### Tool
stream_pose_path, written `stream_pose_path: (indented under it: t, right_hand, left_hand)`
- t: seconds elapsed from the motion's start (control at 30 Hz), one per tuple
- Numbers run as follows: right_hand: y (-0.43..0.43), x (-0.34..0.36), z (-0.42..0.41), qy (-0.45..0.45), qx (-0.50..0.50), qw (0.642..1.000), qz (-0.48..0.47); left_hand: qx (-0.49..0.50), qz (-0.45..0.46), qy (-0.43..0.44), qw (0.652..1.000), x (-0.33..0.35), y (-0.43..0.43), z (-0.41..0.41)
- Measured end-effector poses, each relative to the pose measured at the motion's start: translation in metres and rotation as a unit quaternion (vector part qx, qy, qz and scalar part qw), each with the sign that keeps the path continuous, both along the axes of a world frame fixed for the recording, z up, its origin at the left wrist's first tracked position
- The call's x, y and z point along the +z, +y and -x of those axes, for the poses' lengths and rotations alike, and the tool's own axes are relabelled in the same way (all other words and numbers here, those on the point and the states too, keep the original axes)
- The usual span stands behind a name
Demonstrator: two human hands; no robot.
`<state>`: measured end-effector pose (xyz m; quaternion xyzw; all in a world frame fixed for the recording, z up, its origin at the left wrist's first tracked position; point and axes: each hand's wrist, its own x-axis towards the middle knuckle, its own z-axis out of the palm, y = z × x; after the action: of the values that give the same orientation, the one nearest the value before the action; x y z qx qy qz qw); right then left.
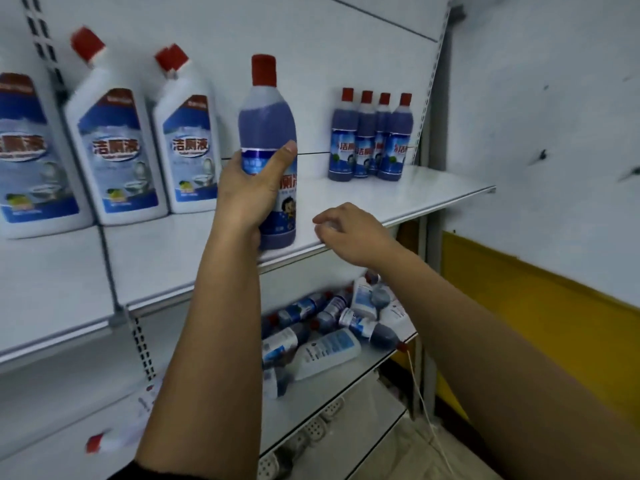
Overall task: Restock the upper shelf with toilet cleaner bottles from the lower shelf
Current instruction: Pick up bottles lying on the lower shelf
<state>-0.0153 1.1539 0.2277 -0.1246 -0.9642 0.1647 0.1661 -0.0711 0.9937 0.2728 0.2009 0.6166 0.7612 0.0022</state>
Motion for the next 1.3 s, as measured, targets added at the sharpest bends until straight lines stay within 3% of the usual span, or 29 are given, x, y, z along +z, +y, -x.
stream_pose_path:
  t: [0.4,0.73,1.03,1.3]
  right_hand:
    - [0.182,0.009,0.027,0.012,0.062,0.998,-0.017]
    - [0.335,0.02,0.057,-0.039,0.102,0.993,-0.039]
    - [0.372,0.009,0.07,-0.029,0.143,0.988,-0.045]
    - [0.377,0.006,0.074,-0.009,0.16,0.986,-0.05]
  left_hand:
    - [-0.005,0.094,-0.017,0.995,0.018,0.151,0.038]
    - [0.001,0.157,-0.026,0.987,0.029,0.278,0.066]
    - [0.128,0.17,0.055,0.976,0.021,0.357,0.102]
    - [0.198,0.197,0.108,0.954,0.012,0.374,0.123]
